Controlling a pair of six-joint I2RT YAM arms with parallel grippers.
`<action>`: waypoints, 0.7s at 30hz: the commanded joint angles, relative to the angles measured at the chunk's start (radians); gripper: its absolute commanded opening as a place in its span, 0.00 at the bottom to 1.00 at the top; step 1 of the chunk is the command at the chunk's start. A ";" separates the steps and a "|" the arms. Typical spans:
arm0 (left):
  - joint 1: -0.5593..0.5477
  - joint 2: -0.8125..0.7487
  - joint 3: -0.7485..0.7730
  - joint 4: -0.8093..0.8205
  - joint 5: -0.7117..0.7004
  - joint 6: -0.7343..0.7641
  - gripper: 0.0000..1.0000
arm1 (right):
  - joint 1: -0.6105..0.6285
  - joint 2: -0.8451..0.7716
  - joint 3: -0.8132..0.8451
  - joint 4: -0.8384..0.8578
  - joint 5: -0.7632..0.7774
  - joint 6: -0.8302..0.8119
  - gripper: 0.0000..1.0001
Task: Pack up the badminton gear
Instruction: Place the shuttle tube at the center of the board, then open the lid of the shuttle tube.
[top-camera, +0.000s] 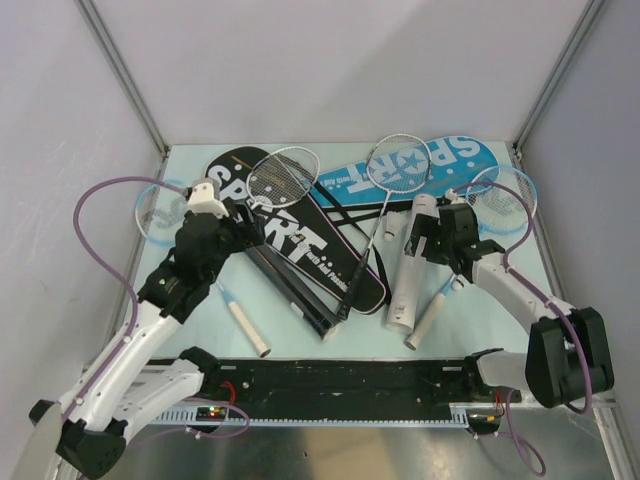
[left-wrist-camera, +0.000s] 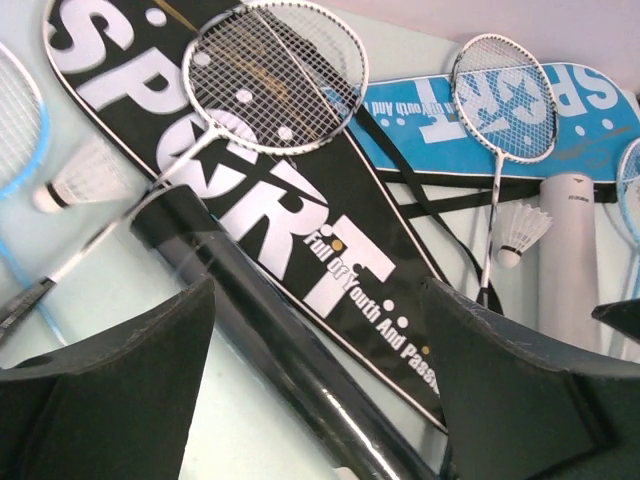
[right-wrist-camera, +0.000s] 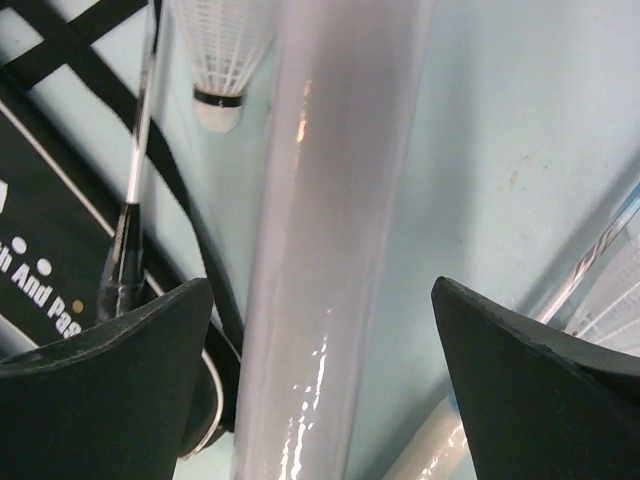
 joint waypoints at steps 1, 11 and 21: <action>-0.001 -0.063 0.005 -0.010 -0.014 0.205 0.87 | -0.055 0.071 0.003 0.092 -0.079 -0.012 0.96; 0.001 -0.101 -0.017 -0.008 0.108 0.245 0.86 | -0.080 0.229 0.006 0.182 -0.153 0.017 0.88; 0.001 -0.084 0.015 -0.007 0.237 0.173 0.84 | -0.086 0.171 0.020 0.166 -0.150 0.040 0.48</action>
